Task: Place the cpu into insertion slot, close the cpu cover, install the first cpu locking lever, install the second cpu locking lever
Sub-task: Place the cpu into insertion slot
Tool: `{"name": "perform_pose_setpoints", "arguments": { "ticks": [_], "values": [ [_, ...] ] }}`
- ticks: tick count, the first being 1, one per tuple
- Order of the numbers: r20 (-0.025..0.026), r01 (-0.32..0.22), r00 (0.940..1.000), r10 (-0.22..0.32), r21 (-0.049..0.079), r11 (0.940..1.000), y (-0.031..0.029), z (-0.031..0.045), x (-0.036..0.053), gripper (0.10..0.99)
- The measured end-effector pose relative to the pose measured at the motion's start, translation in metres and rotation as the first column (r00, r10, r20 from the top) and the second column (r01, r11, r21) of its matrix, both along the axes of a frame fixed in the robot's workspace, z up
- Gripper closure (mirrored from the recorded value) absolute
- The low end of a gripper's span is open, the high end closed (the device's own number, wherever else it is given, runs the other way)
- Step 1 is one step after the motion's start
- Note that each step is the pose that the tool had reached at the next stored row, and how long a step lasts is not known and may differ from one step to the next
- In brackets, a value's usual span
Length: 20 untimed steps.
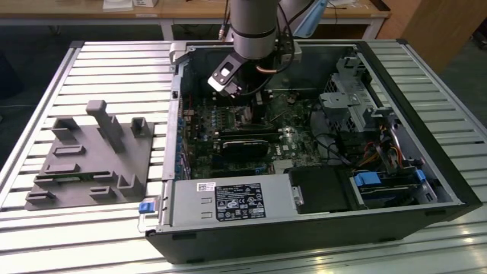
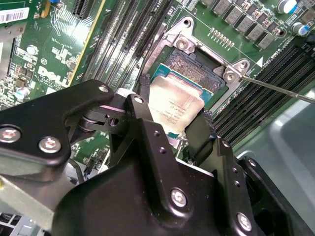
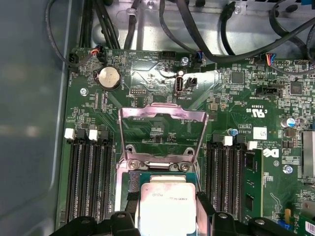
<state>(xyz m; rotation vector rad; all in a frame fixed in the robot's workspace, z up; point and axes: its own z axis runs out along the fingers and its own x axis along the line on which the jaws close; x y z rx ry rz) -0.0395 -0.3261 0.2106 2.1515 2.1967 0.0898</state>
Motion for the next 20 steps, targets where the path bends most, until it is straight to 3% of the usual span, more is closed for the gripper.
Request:
{"name": "perform_pose_setpoints", "arguments": {
  "ticks": [10,14,20],
  "values": [
    [0.0001,0.005,1.0000,-0.005,-0.008,1.0000,0.0067,-0.0055,-0.0016,0.545],
    [0.0001,0.009,1.0000,-0.009,-0.015,0.9999,0.0078,-0.0076,-0.0026,0.545],
    [-0.0004,0.025,0.9997,-0.025,-0.015,0.9996,0.0086,-0.0119,-0.0034,0.545]
  ]
}}
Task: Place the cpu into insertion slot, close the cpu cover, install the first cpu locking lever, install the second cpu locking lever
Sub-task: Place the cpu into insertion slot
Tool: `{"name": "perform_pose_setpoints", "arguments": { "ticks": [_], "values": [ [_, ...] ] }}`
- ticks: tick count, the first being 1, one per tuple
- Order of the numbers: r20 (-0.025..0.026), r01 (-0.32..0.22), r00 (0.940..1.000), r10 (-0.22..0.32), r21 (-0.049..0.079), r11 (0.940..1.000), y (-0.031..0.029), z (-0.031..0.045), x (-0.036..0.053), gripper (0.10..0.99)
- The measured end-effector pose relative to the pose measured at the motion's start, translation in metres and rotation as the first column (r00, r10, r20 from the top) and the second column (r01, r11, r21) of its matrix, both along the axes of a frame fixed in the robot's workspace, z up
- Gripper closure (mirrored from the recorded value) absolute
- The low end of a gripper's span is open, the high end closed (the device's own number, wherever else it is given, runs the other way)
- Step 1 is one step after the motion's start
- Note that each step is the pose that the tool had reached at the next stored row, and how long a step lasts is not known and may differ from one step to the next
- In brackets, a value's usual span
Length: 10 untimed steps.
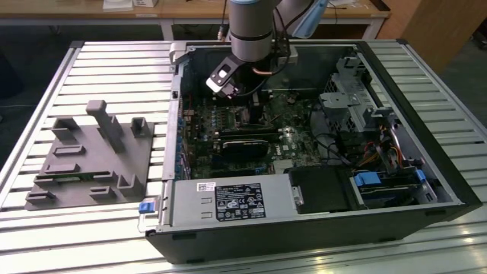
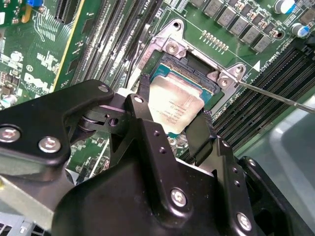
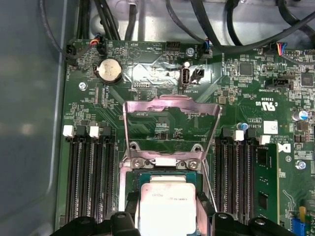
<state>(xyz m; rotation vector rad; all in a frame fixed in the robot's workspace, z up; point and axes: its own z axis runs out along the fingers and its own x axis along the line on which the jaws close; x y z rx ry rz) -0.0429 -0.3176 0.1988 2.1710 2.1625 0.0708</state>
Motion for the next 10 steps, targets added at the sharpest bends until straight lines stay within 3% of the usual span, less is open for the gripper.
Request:
{"name": "perform_pose_setpoints", "arguments": {
  "ticks": [10],
  "values": [
    [0.0001,0.029,0.9996,-0.029,0.000,0.9996,0.0023,-0.0039,-0.0018,0.545]
  ]
}}
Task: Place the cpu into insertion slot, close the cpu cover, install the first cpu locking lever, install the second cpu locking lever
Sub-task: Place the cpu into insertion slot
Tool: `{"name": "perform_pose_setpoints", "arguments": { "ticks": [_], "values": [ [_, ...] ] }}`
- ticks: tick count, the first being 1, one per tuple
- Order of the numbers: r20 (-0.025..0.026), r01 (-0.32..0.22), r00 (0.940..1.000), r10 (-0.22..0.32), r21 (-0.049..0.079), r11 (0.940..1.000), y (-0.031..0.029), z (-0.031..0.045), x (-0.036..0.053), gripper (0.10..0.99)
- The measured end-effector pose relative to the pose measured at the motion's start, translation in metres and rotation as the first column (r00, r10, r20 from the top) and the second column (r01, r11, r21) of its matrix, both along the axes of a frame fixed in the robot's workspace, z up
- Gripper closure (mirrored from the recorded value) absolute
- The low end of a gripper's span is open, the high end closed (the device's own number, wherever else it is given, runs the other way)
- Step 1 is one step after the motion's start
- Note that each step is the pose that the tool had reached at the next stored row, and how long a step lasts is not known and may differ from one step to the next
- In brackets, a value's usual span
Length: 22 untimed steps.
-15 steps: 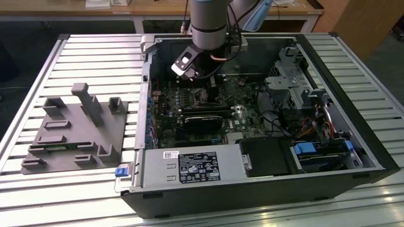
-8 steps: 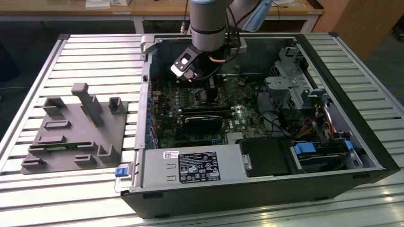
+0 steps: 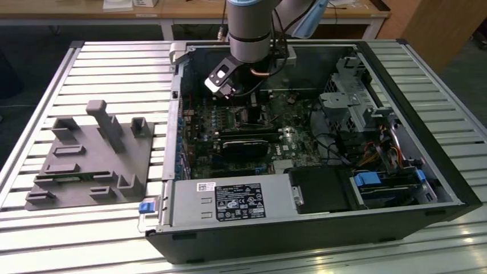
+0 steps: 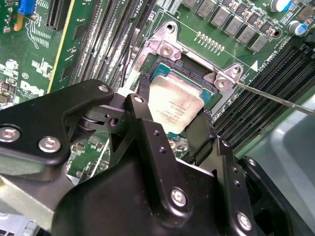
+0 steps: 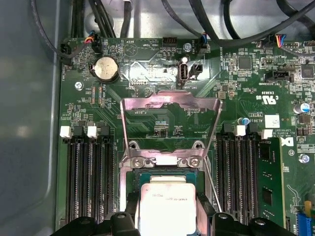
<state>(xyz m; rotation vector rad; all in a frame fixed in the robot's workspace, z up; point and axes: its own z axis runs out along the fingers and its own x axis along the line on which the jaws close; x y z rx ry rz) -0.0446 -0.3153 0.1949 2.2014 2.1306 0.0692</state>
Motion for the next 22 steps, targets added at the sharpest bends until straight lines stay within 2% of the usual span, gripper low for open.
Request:
{"name": "perform_pose_setpoints", "arguments": {
  "ticks": [17,20,21,22],
  "values": [
    [0.0000,0.001,1.0000,-0.001,0.000,1.0000,0.0003,-0.0019,-0.0001,0.545],
    [-0.0001,0.001,1.0000,-0.001,0.000,1.0000,0.0003,-0.0019,-0.0001,0.533],
    [0.0000,0.001,1.0000,-0.001,0.000,1.0000,0.0003,-0.0019,0.0000,0.471],
    [-0.0001,0.001,1.0000,-0.001,0.000,1.0000,0.0003,-0.0019,0.0000,0.471]
  ]
}}
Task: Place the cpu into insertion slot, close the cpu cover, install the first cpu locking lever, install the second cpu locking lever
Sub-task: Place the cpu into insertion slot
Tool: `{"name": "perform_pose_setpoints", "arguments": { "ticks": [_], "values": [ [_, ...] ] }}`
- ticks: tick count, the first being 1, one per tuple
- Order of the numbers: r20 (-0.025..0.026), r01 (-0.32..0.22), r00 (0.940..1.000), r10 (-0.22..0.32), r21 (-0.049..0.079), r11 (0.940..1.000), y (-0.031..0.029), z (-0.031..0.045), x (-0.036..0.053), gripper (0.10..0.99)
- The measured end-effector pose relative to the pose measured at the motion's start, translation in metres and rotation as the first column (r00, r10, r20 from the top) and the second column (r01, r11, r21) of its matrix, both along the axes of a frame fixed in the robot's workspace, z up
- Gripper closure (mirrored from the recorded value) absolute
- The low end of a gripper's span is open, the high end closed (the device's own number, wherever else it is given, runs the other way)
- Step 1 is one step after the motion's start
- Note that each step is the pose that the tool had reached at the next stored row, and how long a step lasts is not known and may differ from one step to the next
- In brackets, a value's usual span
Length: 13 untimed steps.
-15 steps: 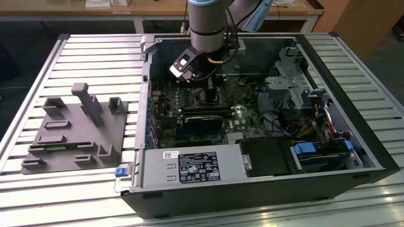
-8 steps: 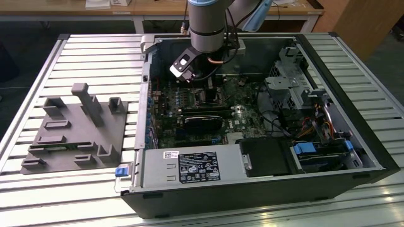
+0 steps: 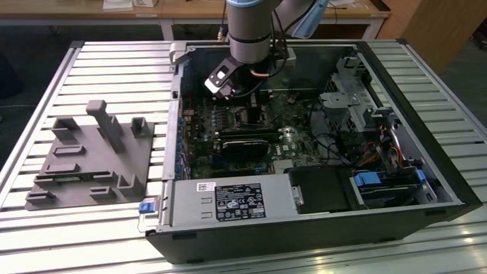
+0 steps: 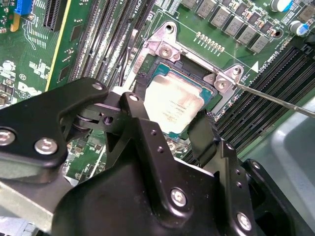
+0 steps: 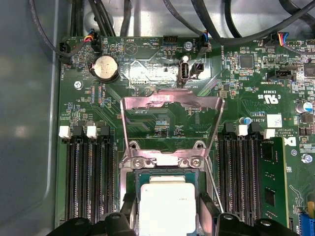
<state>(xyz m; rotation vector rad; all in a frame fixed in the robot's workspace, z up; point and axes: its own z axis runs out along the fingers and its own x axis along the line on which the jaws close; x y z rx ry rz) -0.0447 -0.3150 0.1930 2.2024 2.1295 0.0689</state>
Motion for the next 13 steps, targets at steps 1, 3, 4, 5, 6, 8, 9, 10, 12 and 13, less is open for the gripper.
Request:
{"name": "perform_pose_setpoints", "arguments": {
  "ticks": [1,3,4,5,6,8,9,10,12,13],
  "values": [
    [0.0000,0.000,1.0000,0.000,0.000,1.0000,0.0000,0.0000,0.0000,0.471],
    [0.0000,0.000,1.0000,0.000,0.000,1.0000,0.0000,0.0001,0.0000,0.471],
    [0.0000,0.000,1.0000,0.000,0.000,1.0000,0.0000,0.0008,0.0000,0.471],
    [0.0001,0.000,1.0000,0.000,0.000,1.0000,0.0000,0.0020,0.0000,0.471],
    [0.0000,0.000,1.0000,0.000,0.000,1.0000,0.0000,0.0040,0.0000,0.471],
    [0.0000,0.000,1.0000,0.000,0.000,1.0000,0.0000,0.0083,0.0000,0.471],
    [0.0000,0.000,1.0000,0.000,0.000,1.0000,0.0000,0.0105,0.0000,0.471],
    [0.0000,0.000,1.0000,0.000,0.000,1.0000,0.0000,0.0124,0.0000,0.471],
    [0.0001,0.000,1.0000,0.000,0.000,1.0000,0.0000,0.0136,0.0000,0.471],
    [0.0002,0.000,1.0000,0.000,0.000,1.0000,0.0000,0.0136,0.0000,0.471]
  ]
}}
